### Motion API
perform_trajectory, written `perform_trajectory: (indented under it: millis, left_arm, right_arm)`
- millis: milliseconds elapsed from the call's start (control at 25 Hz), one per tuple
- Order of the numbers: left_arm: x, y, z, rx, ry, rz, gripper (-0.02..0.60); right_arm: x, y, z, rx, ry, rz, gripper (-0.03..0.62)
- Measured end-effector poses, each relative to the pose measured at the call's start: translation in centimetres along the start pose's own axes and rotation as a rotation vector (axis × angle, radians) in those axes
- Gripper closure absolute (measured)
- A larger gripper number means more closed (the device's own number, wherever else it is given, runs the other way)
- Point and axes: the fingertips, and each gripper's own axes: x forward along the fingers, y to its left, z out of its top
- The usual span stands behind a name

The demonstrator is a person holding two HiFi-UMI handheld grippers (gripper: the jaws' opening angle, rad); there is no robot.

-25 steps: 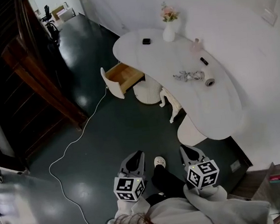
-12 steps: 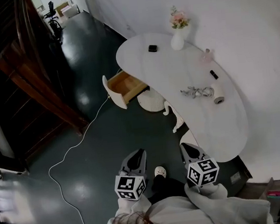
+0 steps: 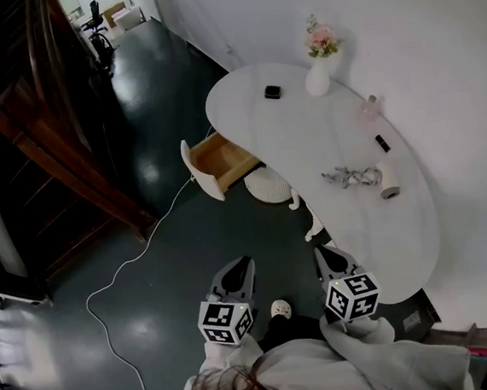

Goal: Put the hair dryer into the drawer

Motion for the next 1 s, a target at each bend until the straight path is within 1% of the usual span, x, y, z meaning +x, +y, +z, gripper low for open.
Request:
perform_trajectory:
  millis: [280, 640, 840, 1000]
  left_arm:
    - [1.7, 0.5, 0.3, -0.008, -0.010, 0.008, 0.548]
    - [-0.4, -0.1, -0.9, -0.015, 0.016, 0.025, 0.548]
    - [-0.4, 0.2, -1.5, -0.023, 0.023, 0.021, 0.548]
    - [1.2, 0.9, -1.3, -0.021, 0.027, 0.004, 0.548]
  right_arm:
    - [1.9, -0.2, 0.4, -0.016, 0.012, 0.032, 0.545]
    - [1.7, 1.1, -1.3, 0.006, 0.037, 0.064, 0.545]
    - [2.0, 1.1, -1.5, 0.025, 0.033, 0.057, 0.545]
    - [3.3, 0.5, -0.9, 0.023, 0.030, 0.045, 0.545]
